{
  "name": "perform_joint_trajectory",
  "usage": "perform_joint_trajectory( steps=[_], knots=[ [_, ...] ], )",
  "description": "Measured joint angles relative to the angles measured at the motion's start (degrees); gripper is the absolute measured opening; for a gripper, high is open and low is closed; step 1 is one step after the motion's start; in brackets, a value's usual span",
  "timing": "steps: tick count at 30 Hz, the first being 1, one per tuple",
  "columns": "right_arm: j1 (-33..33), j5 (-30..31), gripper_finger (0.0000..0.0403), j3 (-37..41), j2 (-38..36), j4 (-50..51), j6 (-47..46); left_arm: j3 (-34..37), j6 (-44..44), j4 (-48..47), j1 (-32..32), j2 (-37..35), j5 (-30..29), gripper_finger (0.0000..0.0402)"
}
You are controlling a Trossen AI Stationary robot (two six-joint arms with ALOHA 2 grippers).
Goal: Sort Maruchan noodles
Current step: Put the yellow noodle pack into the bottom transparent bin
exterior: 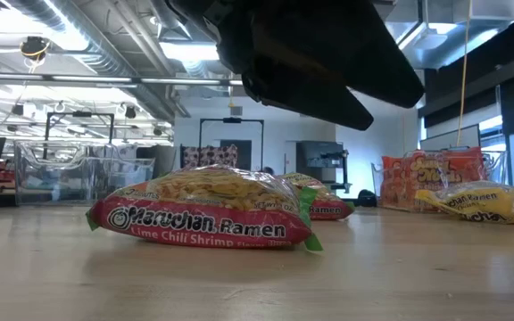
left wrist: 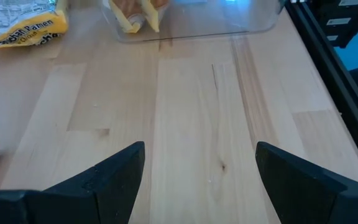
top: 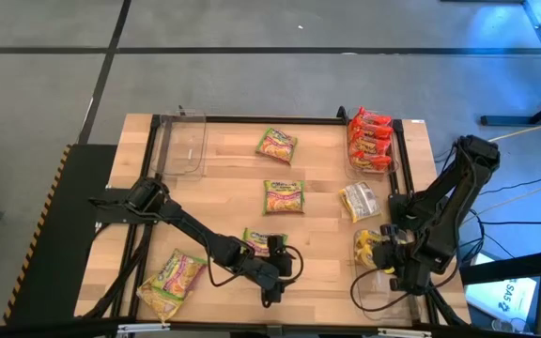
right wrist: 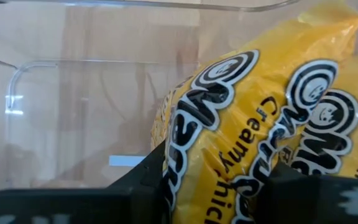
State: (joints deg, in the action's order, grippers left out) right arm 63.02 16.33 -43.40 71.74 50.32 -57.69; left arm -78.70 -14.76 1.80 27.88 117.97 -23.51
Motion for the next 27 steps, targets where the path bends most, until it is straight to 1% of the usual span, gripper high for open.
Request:
perform_joint_trajectory(
  steps=[3, 6, 13, 17, 21, 27],
  knots=[
    [0.0, 1.2, 0.0114, 0.0, 0.8, 0.4, -2.0, 0.0, 0.3, 0.6, 0.0, 0.0, 0.0, 0.0302],
    [0.0, 1.7, 0.0131, 0.0, 2.0, 0.4, -3.4, 0.0, 0.4, 0.9, 0.0, 0.0, 0.0, 0.0302],
    [0.0, 2.1, 0.0194, 0.0, 5.4, 0.7, -3.8, 0.0, 0.4, 0.9, 0.0, 0.0, 0.0, 0.0302],
    [0.0, 0.3, 0.0221, 0.0, 5.8, 0.9, -3.8, 0.0, 0.4, 0.9, 0.1, 0.0, 0.0, 0.0302],
    [0.0, -0.5, 0.0229, -0.8, 5.7, 1.3, -3.8, 0.0, 0.4, 0.9, 0.0, 0.0, 0.0, 0.0302],
    [0.0, -1.0, 0.0219, -3.7, 5.7, 5.8, -4.5, 0.0, 0.3, 0.9, 0.0, 0.0, 0.1, 0.0302]
  ],
)
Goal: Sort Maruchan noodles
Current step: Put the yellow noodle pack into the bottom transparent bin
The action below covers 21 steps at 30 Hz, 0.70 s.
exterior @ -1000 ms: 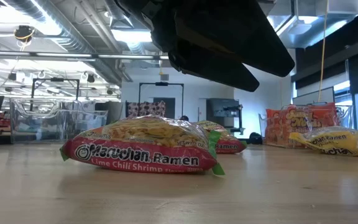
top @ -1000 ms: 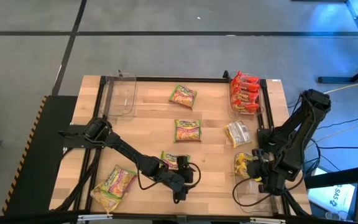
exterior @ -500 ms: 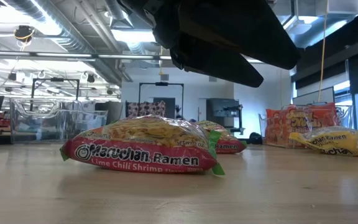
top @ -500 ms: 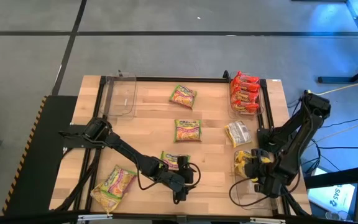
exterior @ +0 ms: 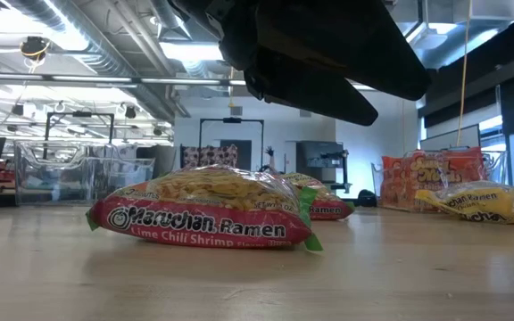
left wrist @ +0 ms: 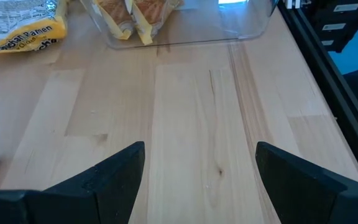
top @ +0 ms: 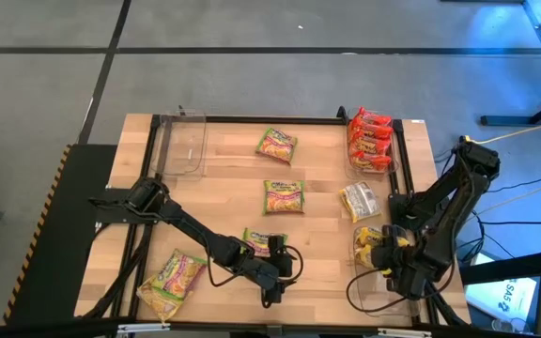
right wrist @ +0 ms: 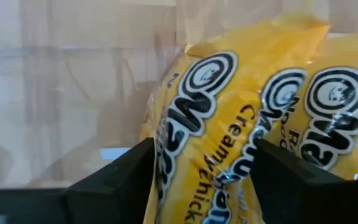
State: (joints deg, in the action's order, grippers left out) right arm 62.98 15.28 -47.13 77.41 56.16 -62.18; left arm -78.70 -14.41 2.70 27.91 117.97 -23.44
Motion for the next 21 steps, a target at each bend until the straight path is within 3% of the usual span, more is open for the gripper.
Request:
perform_joint_trajectory(
  steps=[6, 17, 21],
  knots=[
    [0.0, -4.8, 0.0208, -0.6, 0.0, 1.5, -3.7, 0.0, 0.0, 0.0, 0.0, 0.0, 0.2, 0.0302],
    [0.0, -5.8, 0.0178, -0.6, 0.0, 3.9, -5.2, 0.0, -0.2, 0.9, 0.0, 0.0, 0.2, 0.0302],
    [0.0, -3.0, 0.0179, -0.6, 0.0, 3.8, -5.3, 0.0, -0.2, 0.9, 0.0, 0.0, 0.2, 0.0302]
  ],
)
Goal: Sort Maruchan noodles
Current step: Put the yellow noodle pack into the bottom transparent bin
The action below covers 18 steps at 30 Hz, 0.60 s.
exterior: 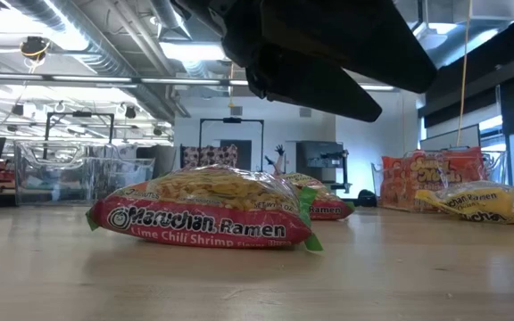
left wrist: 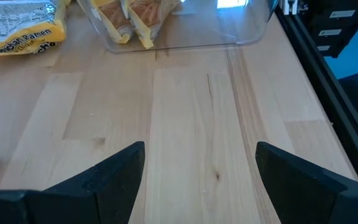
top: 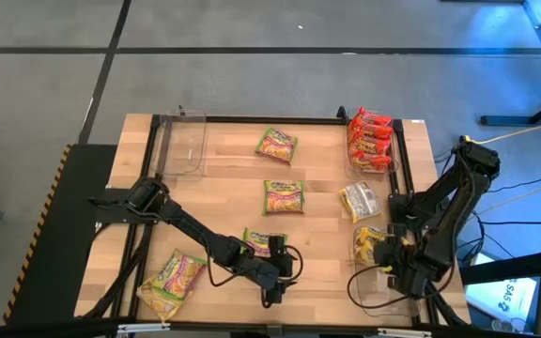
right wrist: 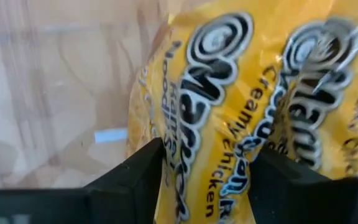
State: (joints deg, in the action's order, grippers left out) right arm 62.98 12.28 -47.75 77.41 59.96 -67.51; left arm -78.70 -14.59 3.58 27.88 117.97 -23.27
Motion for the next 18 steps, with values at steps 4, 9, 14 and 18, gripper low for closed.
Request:
perform_joint_trajectory(
  steps=[4, 9, 14, 18],
  knots=[
    [0.0, 1.3, 0.0204, 0.0, 0.0, 0.1, -2.7, 0.0, 0.0, 0.0, 0.0, 0.0, 0.0, 0.0302],
    [0.0, -0.5, 0.026, 0.0, 0.0, 0.2, -4.4, 0.0, 0.0, -0.1, 0.0, 0.0, 0.0, 0.0302],
    [0.0, -8.1, 0.0294, -0.4, -0.4, 0.6, -2.4, 0.0, -1.6, -2.3, 0.1, -0.8, 0.3, 0.0302],
    [0.0, -9.0, 0.0302, -3.4, -1.6, 4.7, -3.0, -0.1, -5.4, -7.9, 0.1, -3.8, -0.5, 0.0302]
  ],
)
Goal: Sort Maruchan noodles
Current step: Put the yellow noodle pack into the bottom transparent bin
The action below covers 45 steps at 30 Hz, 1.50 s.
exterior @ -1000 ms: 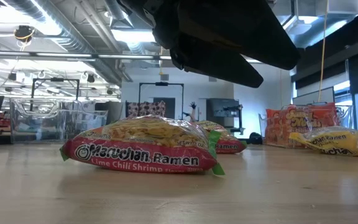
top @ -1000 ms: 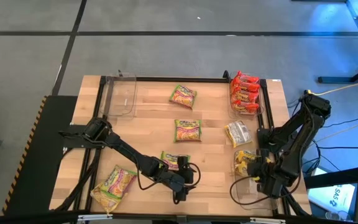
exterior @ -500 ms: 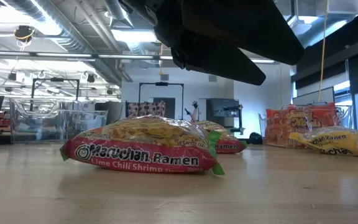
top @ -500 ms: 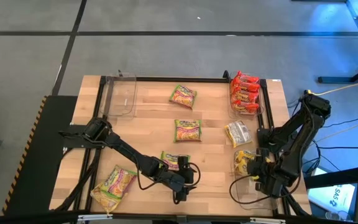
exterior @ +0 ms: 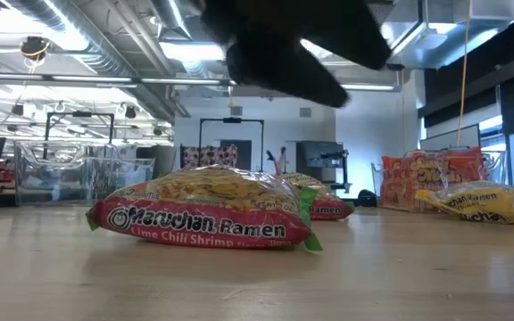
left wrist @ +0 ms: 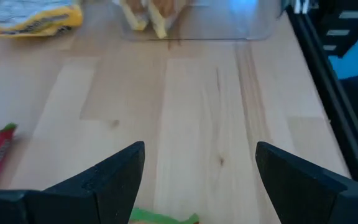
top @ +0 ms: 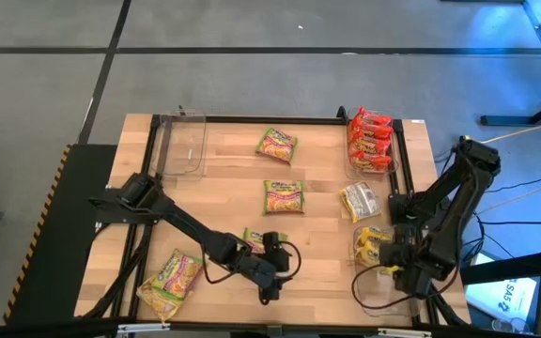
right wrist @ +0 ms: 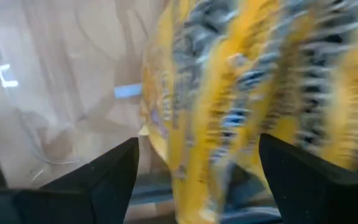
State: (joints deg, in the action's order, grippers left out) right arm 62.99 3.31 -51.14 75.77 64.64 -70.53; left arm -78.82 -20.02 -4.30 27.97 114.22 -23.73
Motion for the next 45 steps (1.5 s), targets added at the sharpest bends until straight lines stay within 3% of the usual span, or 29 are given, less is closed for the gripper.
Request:
perform_joint_trajectory(
  steps=[7, 10, 15, 18, 23, 28, 31, 35, 38, 45],
  knots=[
    [0.0, 9.2, 0.0303, -7.7, -2.4, 5.6, -0.1, 0.0, -10.3, -14.4, 1.3, -5.9, -1.2, 0.0302],
    [0.0, 18.8, 0.0303, -10.9, -2.6, 5.0, 1.2, 0.1, -17.3, -23.9, 2.1, -8.8, 0.0, 0.0302],
    [-1.0, 41.6, 0.0303, -12.1, -2.6, -1.8, 9.5, 0.1, -33.4, -38.4, 4.3, -14.1, 7.7, 0.0302],
    [-3.3, 47.6, 0.0303, -10.6, -2.4, -5.8, 13.6, 0.1, -43.2, -44.3, 7.1, -16.1, 11.9, 0.0302],
    [-10.3, 43.3, 0.0303, -7.3, -2.4, -6.6, 15.0, 0.1, -56.8, -53.1, 11.7, -16.9, 15.7, 0.0302],
    [-20.3, 36.2, 0.0303, -5.2, -2.4, -1.9, 15.0, 0.2, -60.6, -58.3, 13.8, -15.8, 12.8, 0.0302],
    [-27.8, 34.6, 0.0303, -4.6, -2.4, 1.9, 15.2, 0.1, -58.1, -56.3, 13.0, -15.9, 7.5, 0.0302],
    [-37.2, 36.9, 0.0303, -4.6, -2.4, 6.7, 19.0, 0.1, -51.5, -53.5, 11.8, -15.9, 1.5, 0.0302],
    [-42.9, 33.8, 0.0303, -4.6, -2.4, 7.6, 23.6, 1.3, -47.0, -49.7, 10.9, -15.9, -2.8, 0.0302],
    [-55.5, 25.6, 0.03, -0.4, -2.4, 7.5, 29.2, 9.3, -35.4, -32.4, 7.0, -15.8, -4.6, 0.0302]
  ],
)
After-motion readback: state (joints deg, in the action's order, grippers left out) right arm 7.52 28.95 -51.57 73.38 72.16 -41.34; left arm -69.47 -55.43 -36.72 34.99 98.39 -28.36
